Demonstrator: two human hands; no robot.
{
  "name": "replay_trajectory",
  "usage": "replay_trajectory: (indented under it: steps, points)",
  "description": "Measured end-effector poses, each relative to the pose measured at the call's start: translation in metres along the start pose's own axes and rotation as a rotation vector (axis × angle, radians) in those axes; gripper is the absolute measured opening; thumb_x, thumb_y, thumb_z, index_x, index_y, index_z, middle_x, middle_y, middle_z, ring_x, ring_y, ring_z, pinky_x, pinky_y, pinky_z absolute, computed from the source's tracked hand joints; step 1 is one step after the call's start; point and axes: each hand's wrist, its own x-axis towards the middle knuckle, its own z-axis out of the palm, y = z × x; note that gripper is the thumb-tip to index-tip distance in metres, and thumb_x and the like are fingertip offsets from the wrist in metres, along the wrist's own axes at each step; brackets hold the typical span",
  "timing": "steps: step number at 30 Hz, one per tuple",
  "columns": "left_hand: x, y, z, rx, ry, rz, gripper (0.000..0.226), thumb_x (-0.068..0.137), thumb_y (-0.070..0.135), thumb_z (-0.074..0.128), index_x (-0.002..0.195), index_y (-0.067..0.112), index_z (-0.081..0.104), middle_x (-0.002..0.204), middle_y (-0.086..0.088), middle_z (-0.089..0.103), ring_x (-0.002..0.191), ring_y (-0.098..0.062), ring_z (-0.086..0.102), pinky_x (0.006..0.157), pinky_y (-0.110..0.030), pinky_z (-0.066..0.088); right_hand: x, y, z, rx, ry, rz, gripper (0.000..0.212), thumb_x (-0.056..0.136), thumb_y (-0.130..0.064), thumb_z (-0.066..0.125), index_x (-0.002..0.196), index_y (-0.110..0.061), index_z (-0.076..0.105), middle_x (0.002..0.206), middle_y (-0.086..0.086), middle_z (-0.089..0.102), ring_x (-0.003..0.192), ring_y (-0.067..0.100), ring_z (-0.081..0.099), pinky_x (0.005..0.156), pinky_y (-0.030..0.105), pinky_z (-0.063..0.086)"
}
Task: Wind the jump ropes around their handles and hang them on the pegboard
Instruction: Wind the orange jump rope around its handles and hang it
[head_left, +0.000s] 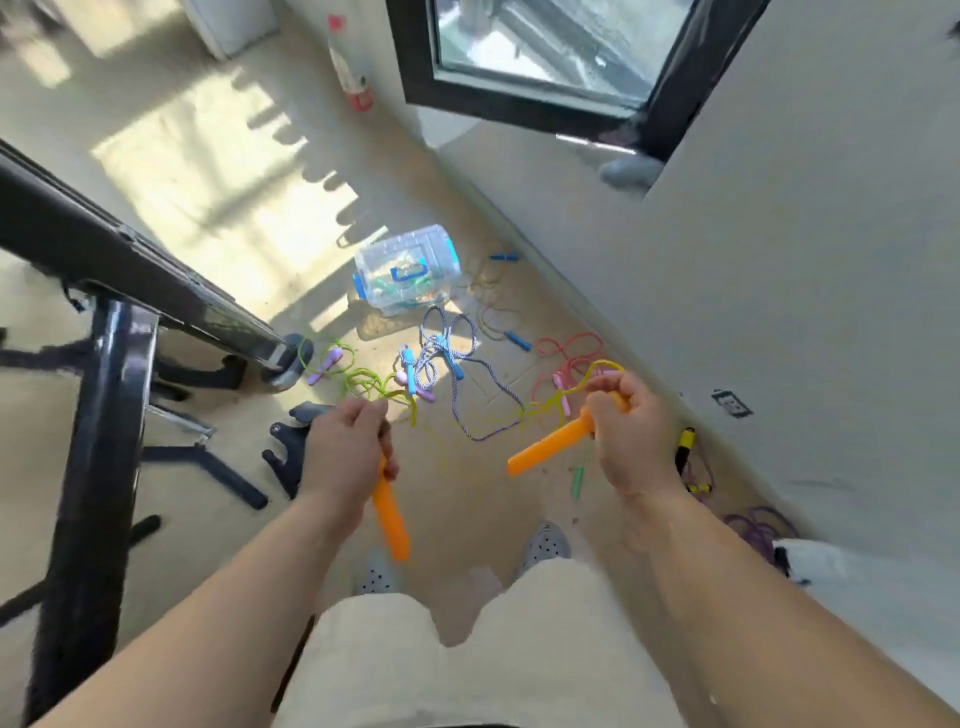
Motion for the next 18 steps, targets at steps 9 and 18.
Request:
replay_trajectory:
  steps: [9,18]
  points:
    - [-0.147,0.193,0.007,-0.317,-0.379,0.203,0.011,0.082,0.006,0.051,0.091,0.009,0.056,0.070,-0.013,0.054,0.054,-0.026,0.050,0.055,-0.031,0.042,-0.079,-0.181,-0.136,0.184,0.086,-0.334,0.020,0.074,-0.019,0.055,0.085,-0.028,0.069,0.076,-0.016,0.062,0.064,0.007,0.055,0.056,0.025,0.048]
    - [-0.185,0.195,0.060,0.180,-0.772,0.282,0.061,0.066,0.022,0.077,0.120,0.045,0.063,0.093,-0.008,0.060,0.073,-0.021,0.058,0.068,-0.033,0.049,-0.127,-0.183,-0.131,0.192,-0.360,-0.179,0.036,0.081,-0.023,0.049,0.113,-0.031,0.063,0.106,0.001,0.056,0.085,0.022,0.062,0.073,0.033,0.054]
